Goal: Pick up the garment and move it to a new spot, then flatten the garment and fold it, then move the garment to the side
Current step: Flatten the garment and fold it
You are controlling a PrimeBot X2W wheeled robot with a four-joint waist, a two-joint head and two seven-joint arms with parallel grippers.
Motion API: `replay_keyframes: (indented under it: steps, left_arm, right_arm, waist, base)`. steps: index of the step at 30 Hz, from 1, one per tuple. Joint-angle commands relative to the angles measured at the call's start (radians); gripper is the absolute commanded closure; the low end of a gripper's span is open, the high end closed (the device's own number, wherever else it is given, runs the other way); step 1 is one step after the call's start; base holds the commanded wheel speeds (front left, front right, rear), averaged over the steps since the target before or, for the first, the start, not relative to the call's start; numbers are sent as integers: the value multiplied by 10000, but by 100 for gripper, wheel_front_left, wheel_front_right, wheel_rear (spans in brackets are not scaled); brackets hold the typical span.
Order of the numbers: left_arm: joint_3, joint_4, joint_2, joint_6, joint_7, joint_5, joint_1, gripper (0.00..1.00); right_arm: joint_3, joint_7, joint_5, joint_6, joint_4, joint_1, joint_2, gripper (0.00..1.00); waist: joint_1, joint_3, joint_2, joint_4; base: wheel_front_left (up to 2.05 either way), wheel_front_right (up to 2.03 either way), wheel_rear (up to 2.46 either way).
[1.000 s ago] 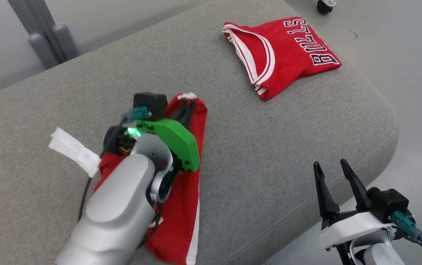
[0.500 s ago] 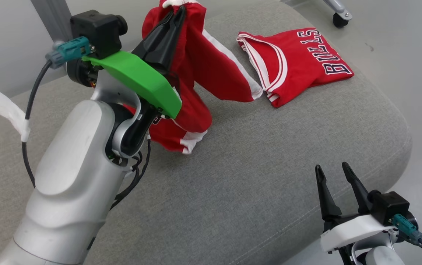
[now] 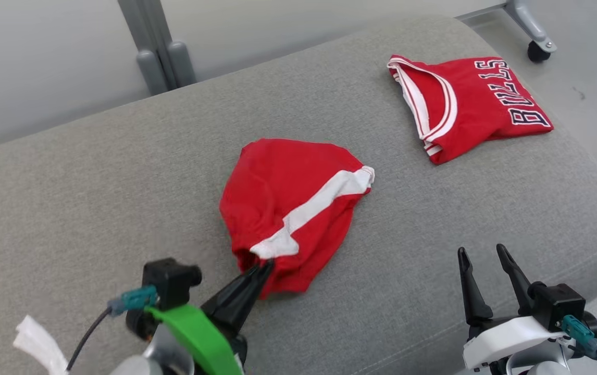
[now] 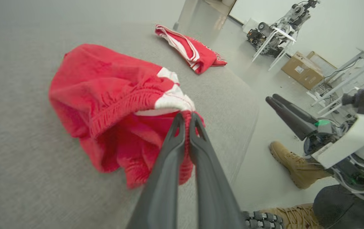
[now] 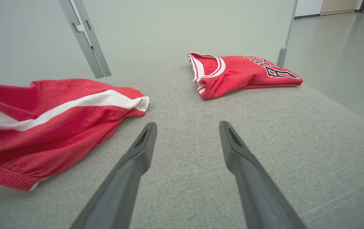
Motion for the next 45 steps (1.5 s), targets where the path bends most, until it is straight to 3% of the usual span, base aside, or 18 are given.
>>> replay_keyframes:
  steps: [1,8,20,21,22,23,24,35,45]
  left_arm:
    - [65,85,253,101,-276,112,507,100]
    - [389,1289,465,227,-1620,-154,2181,100]
    - [1181,4279,136,18,-3318,28,1793,100]
    - [1245,4427,67,-9,-3348,19,1772,93]
    - [1271,4476,31,-8,-3385,-16,1791,73]
    - [1324,4525,-5,-17,-3421,-61,1838,7]
    - [1374,4554,-11,-48,-3414,-105,1938,0]
    - [2008,3458,513,-137,-2930,-1456,2321,0]
    - [2298,3694,444,149,-526,-3317,1679,0]
  right_arm:
    - [-26,0,-99,-16,16,78,-7,0]
    - [-110,0,-300,-16,104,259,-9,0]
    - [-26,1,-554,-16,195,339,-12,0]
    - [-26,1,-565,-16,191,369,-12,0]
    - [-23,1,-573,-16,188,392,-10,0]
    - [-20,1,-582,-16,188,424,-10,0]
    - [-16,1,-597,-18,190,446,-10,0]
    - [-53,1,-612,-16,122,544,-7,0]
    - [143,1,-514,-16,139,203,-10,0]
  waist:
    - [0,-140,0,502]
    - [0,-382,0,1372]
    - [0,-687,0,2184]
    - [0,-713,0,2195]
    - [0,-727,0,2195]
    - [0,-751,0,2191]
    - [0,-778,0,2180]
    - [0,-665,0,2156]
    - [0,-372,0,1779]
  base:
    - [0,0,0]
    - [0,0,0]
    - [0,0,0]
    - [0,0,0]
    - [0,0,0]
    - [0,0,0]
    - [0,0,0]
    - [0,0,0]
    - [0,0,0]
